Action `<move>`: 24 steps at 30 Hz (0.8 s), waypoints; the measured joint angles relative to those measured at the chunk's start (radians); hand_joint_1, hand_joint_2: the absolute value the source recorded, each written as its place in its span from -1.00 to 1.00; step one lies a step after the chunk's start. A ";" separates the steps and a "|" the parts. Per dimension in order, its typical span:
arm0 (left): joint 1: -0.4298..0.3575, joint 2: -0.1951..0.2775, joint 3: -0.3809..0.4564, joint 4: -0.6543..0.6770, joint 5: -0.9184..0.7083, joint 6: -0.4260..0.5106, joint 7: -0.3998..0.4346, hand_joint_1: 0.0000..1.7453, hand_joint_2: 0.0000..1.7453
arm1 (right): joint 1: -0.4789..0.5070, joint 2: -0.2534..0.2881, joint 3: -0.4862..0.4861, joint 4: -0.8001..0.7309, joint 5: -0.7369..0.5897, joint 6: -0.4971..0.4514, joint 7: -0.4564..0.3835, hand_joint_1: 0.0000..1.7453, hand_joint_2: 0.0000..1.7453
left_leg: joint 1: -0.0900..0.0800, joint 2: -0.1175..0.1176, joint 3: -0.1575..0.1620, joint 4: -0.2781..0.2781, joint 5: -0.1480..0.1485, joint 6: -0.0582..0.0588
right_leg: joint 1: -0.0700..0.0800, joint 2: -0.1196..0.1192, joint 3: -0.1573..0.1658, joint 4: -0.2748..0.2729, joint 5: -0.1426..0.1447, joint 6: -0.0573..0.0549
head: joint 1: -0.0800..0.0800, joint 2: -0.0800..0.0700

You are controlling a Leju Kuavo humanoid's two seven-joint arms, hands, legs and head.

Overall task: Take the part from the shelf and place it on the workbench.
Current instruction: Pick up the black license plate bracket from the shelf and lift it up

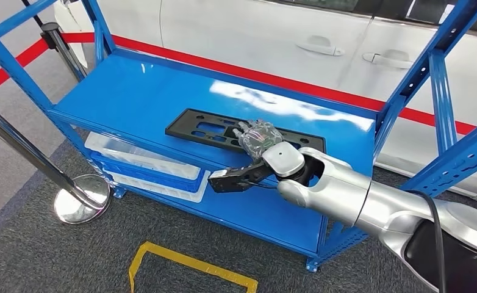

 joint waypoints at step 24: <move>-0.001 0.004 0.000 0.000 -0.003 0.002 -0.001 -1.00 -1.00 | 0.034 -0.002 -0.001 0.021 0.000 -0.011 -0.002 -1.00 -1.00 | -0.004 -0.002 -0.020 0.034 -0.016 -0.031 | -0.002 0.004 0.061 -0.128 0.074 -0.026 | -0.005 0.000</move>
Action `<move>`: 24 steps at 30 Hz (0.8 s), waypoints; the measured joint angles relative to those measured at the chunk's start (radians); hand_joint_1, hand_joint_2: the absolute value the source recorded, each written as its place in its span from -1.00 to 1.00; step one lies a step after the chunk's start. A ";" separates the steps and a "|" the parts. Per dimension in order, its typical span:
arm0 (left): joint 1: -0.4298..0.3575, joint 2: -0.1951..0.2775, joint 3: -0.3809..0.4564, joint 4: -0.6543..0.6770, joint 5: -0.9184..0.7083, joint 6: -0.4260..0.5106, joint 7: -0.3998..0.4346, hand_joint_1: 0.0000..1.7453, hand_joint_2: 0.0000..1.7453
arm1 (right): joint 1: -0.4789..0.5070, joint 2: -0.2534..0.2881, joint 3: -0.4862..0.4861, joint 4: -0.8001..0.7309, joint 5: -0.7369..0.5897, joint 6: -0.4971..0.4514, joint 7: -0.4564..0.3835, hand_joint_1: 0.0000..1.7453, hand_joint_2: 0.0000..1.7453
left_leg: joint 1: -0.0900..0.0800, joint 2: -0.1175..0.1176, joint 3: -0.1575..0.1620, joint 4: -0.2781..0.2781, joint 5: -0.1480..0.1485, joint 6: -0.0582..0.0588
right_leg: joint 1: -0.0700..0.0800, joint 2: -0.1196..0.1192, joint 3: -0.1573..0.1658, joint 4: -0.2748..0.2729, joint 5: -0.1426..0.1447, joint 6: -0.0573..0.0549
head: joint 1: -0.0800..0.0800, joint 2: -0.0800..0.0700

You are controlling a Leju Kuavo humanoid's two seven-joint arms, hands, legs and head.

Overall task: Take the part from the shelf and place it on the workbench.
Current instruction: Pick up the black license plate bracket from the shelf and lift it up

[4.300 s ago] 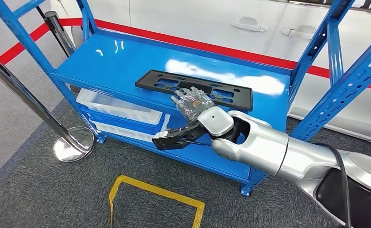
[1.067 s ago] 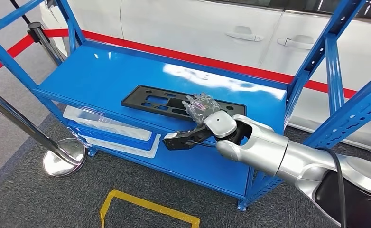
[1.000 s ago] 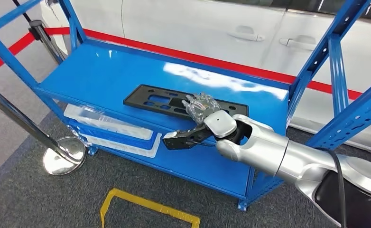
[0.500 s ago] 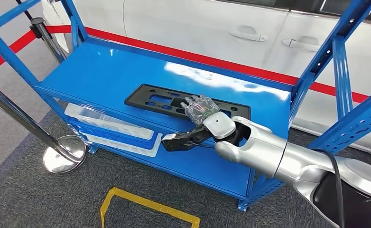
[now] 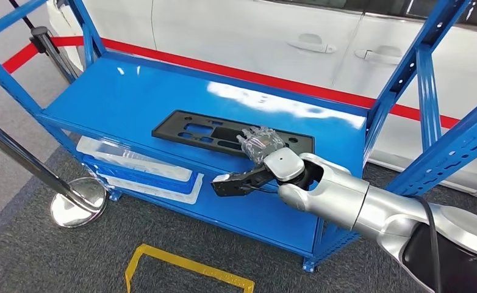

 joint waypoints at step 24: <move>0.001 -0.001 0.000 0.000 0.000 -0.001 0.001 -1.00 -1.00 | 0.016 -0.004 -0.007 0.008 0.001 -0.004 -0.006 -1.00 -1.00 | 0.003 0.001 -0.112 0.251 -0.120 -0.013 | -0.004 -0.006 0.004 -0.026 0.021 -0.017 | 0.001 0.000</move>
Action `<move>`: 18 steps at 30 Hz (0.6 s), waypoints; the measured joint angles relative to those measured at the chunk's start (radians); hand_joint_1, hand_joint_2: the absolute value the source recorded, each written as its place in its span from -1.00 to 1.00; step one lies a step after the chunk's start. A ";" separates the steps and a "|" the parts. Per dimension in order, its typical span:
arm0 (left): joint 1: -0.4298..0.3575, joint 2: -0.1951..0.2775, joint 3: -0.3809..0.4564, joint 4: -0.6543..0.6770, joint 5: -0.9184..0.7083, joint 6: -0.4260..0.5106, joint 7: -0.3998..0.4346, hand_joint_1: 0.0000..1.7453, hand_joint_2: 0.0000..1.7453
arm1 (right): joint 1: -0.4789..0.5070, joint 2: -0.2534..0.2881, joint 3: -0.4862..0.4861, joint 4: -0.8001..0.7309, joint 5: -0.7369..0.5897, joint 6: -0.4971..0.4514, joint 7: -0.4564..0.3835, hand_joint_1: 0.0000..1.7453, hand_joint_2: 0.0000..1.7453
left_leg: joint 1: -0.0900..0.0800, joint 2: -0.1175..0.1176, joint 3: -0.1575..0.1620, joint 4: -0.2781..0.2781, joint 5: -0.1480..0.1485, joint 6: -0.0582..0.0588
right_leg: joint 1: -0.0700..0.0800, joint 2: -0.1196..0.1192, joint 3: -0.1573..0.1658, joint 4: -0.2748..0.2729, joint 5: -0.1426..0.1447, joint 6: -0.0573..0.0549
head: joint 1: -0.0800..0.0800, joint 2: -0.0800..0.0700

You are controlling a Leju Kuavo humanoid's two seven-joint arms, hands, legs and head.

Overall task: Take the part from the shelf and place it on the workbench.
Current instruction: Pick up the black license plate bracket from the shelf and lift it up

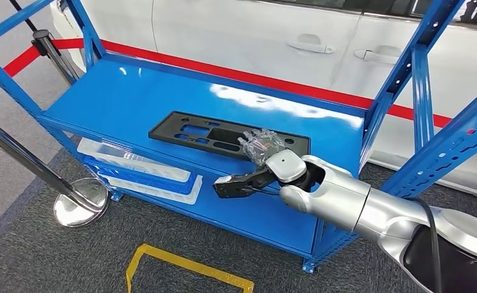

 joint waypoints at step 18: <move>-0.001 0.002 0.000 0.000 0.000 0.001 0.000 -1.00 -1.00 | 0.015 0.000 0.000 0.010 0.002 -0.004 -0.003 -1.00 -1.00 | -0.001 -0.001 0.133 -0.276 0.127 0.047 | -0.004 0.000 -0.097 0.194 -0.060 0.046 | 0.006 0.000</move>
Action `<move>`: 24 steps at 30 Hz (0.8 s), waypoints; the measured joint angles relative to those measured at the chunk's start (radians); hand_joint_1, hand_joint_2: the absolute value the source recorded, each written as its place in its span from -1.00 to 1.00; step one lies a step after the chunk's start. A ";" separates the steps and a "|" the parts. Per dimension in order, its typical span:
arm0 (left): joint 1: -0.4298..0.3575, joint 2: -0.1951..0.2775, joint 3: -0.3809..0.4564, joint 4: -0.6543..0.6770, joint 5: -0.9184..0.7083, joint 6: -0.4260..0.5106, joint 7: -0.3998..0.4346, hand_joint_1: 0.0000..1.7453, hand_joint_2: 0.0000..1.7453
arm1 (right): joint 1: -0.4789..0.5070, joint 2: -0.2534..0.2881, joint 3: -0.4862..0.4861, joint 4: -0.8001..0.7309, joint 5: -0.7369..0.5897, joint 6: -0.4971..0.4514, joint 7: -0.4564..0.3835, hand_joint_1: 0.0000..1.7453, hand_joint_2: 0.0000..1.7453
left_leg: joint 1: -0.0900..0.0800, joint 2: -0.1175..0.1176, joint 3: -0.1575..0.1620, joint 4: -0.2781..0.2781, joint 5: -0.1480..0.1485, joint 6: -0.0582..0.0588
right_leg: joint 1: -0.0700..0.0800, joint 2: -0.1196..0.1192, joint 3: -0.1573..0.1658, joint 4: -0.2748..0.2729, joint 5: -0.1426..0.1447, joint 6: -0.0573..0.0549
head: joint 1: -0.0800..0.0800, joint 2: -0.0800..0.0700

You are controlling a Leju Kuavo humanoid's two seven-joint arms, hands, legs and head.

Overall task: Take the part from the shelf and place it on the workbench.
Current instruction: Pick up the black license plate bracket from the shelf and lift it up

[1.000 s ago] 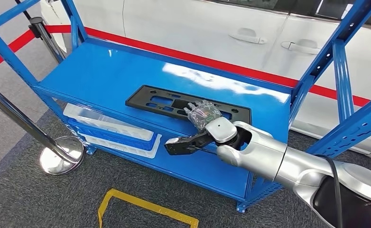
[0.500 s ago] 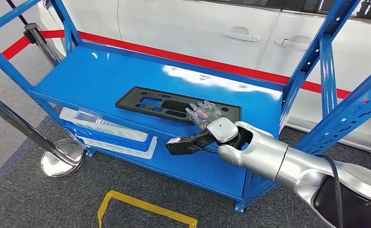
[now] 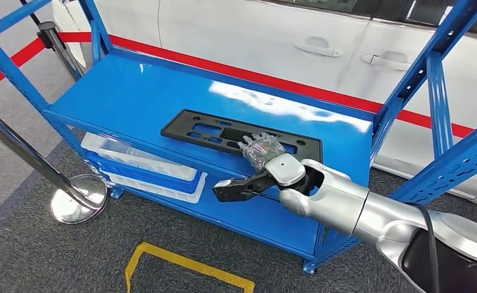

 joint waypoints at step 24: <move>0.000 -0.004 0.000 0.000 0.002 -0.003 0.001 -1.00 -1.00 | 0.008 -0.001 -0.007 0.014 0.006 -0.009 0.009 -1.00 -1.00 | 0.000 0.001 -0.004 0.005 -0.001 -0.005 | 0.006 0.003 0.062 -0.112 0.002 -0.005 | -0.003 0.000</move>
